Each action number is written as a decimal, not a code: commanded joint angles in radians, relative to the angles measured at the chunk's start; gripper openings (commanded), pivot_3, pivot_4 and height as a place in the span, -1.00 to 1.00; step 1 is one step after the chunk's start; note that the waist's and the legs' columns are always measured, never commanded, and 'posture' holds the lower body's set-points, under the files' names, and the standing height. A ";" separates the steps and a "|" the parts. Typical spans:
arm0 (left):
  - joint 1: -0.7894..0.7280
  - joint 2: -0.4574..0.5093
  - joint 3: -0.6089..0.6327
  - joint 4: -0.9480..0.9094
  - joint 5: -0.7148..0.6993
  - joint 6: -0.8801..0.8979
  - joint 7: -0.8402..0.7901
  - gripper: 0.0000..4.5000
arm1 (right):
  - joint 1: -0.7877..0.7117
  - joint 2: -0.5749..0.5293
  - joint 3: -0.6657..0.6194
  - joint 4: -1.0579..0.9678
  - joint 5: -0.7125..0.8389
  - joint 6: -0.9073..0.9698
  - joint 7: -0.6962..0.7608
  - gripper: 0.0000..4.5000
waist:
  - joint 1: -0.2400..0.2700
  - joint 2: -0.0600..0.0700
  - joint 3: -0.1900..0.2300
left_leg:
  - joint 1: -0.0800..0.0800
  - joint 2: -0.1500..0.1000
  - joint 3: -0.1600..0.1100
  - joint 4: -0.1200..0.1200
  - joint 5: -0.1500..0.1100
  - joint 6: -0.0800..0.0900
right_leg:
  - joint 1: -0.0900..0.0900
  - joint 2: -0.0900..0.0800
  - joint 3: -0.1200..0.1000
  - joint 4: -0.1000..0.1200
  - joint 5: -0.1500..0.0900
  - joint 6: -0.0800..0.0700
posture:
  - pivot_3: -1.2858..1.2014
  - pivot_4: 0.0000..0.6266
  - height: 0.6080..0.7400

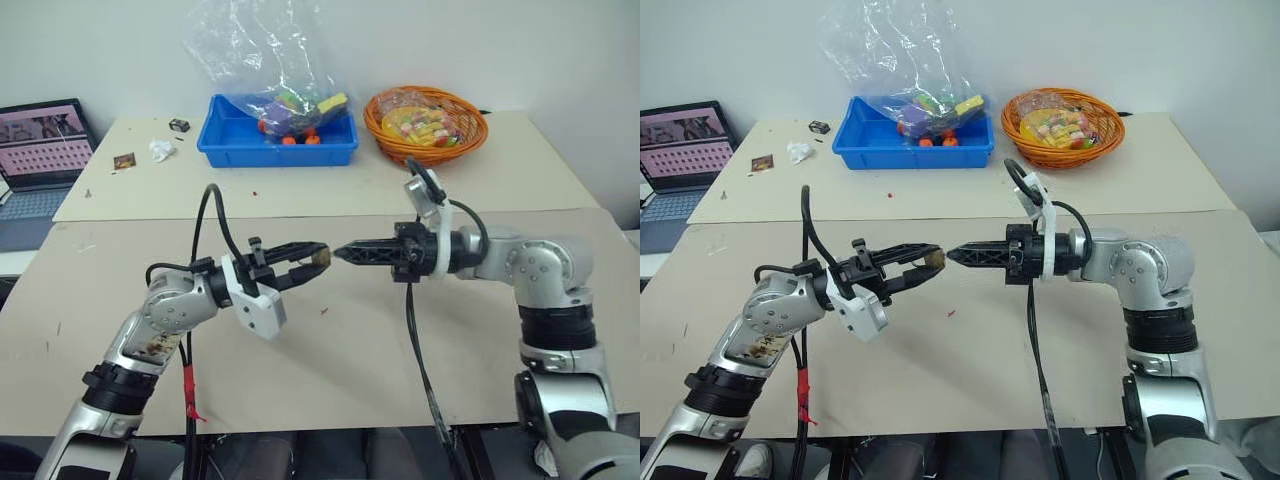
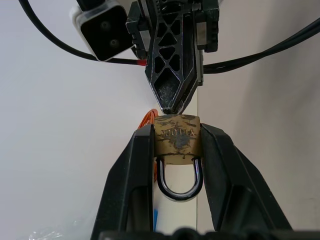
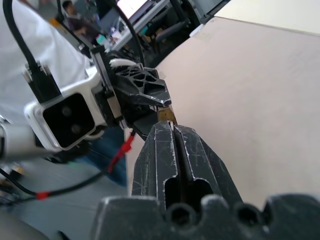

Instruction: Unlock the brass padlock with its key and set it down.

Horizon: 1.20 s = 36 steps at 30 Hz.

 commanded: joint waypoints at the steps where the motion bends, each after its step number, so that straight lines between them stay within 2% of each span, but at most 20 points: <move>1: -0.007 -0.007 0.003 -0.039 -0.011 -0.004 0.014 -0.63 | -0.061 0.073 -0.103 0.042 0.144 0.194 -0.069 -0.95 | 0.000 0.000 0.000 | 0.000 0.000 0.000 0.000 0.000 0.000 | 0.000 0.000 0.000 0.000 0.000 0.000 | 0.03 -0.52 1.00; 14: 0.001 -0.008 0.009 -0.048 -0.007 0.001 0.019 -0.63 | -0.067 0.102 -0.141 0.110 0.317 0.231 -0.286 -0.95 | -0.004 0.000 0.000 | 0.000 0.000 0.002 0.000 0.000 0.000 | -0.001 0.000 0.001 0.002 0.000 0.000 | 0.03 -0.52 1.00; 21: -0.003 -0.007 0.011 -0.042 -0.008 -0.002 0.018 -0.63 | -0.043 0.102 -0.124 0.016 0.267 0.198 -0.307 -0.95 | -0.004 0.000 0.000 | 0.000 0.000 0.002 0.000 0.000 0.000 | -0.001 0.000 0.001 0.002 0.000 0.000 | 0.03 -0.52 1.00; 25: -0.002 -0.007 0.011 -0.043 -0.008 -0.002 0.018 -0.63 | -0.027 0.092 -0.106 -0.023 0.254 0.191 -0.291 -0.48 | -0.004 0.000 0.000 | 0.000 0.001 0.003 0.000 0.000 0.000 | -0.001 0.000 0.001 0.002 0.000 0.000 | 0.03 -0.52 1.00; 32: -0.002 -0.008 0.012 -0.044 -0.008 -0.003 0.020 -0.63 | -0.033 0.081 -0.133 -0.011 0.243 0.143 -0.258 0.63 | -0.005 0.000 0.000 | 0.000 0.001 0.003 0.000 0.000 0.000 | -0.001 0.000 0.001 0.002 0.000 0.000 | 0.03 -0.52 1.00; 33: -0.002 -0.008 0.012 -0.043 -0.008 -0.003 0.019 -0.63 | -0.029 0.075 -0.125 -0.015 0.233 0.134 -0.250 0.72 | -0.005 0.000 0.000 | 0.000 0.001 0.003 0.000 0.000 0.000 | -0.002 0.000 0.001 0.003 0.000 0.000 | 0.03 -0.52 1.00; 36: -0.001 -0.009 0.009 -0.046 -0.007 -0.002 0.020 -0.63 | -0.012 0.060 -0.091 -0.033 0.199 0.101 -0.232 0.72 | -0.005 0.000 0.000 | 0.000 0.001 0.004 0.000 0.000 0.000 | -0.002 0.000 0.001 0.002 0.000 0.000 | 0.03 -0.52 1.00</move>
